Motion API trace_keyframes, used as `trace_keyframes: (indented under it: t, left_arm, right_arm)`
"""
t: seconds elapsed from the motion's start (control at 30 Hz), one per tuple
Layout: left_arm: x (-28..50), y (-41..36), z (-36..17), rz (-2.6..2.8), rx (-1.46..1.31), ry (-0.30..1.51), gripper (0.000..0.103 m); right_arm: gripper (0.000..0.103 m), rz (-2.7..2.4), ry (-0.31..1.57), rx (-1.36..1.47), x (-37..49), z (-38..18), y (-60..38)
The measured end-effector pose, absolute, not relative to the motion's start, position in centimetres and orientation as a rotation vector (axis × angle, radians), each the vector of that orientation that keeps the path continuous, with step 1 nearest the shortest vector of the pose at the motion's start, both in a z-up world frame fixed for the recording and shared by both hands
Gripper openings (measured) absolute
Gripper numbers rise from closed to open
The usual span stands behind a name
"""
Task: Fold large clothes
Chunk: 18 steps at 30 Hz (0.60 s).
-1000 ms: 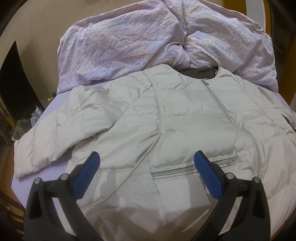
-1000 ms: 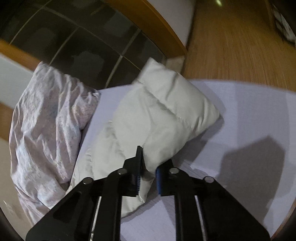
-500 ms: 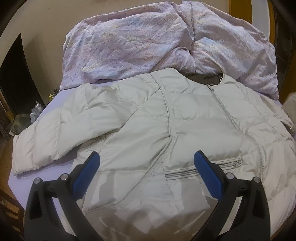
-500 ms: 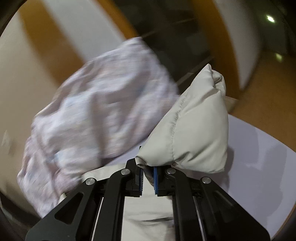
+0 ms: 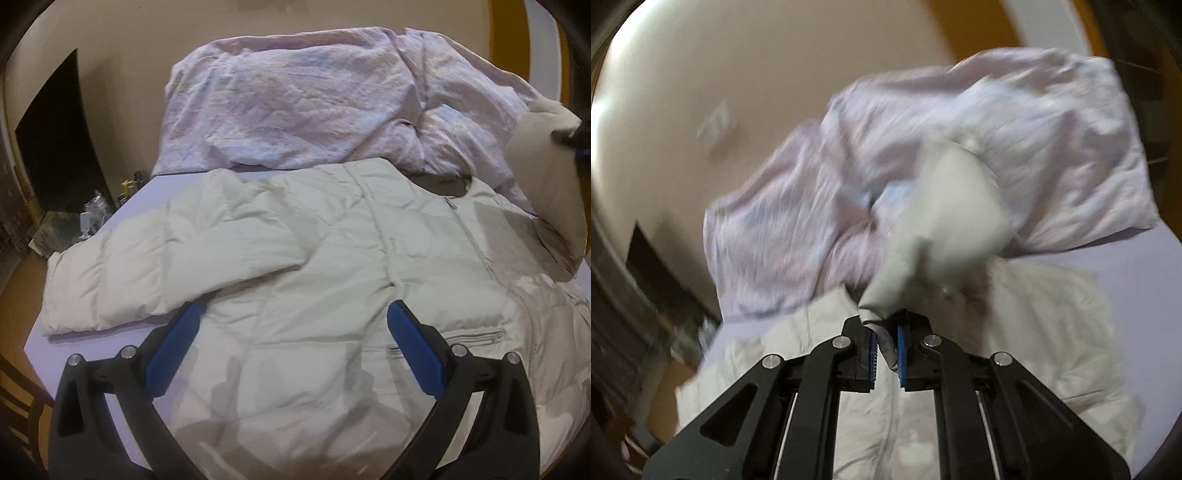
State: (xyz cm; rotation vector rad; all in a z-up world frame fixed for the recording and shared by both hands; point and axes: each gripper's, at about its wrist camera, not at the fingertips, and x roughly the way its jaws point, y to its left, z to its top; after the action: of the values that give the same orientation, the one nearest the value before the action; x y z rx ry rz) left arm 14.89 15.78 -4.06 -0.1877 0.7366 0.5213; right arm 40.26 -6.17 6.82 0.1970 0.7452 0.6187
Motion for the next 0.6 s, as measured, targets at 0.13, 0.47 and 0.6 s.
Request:
trace_keyframes:
  t: [0.13, 0.47, 0.6]
  left_arm:
    - [14.0, 16.9, -4.2, 0.547, -0.202, 0.736, 0.101]
    - [11.6, 20.4, -4.2, 0.565, -0.302, 0.726, 0.101]
    - [10.6, 22.6, -4.9, 0.581, -0.374, 0.739, 0.101]
  right_arm:
    - [0.009, 0.635, 0.849, 0.107, 39.7, 2.5, -1.6]
    - [0.022, 0.576, 0.951, -0.354, 35.0, -6.0, 5.4]
    - [0.051, 0.651, 0.925, -0.409, 32.9, -5.3, 5.1]
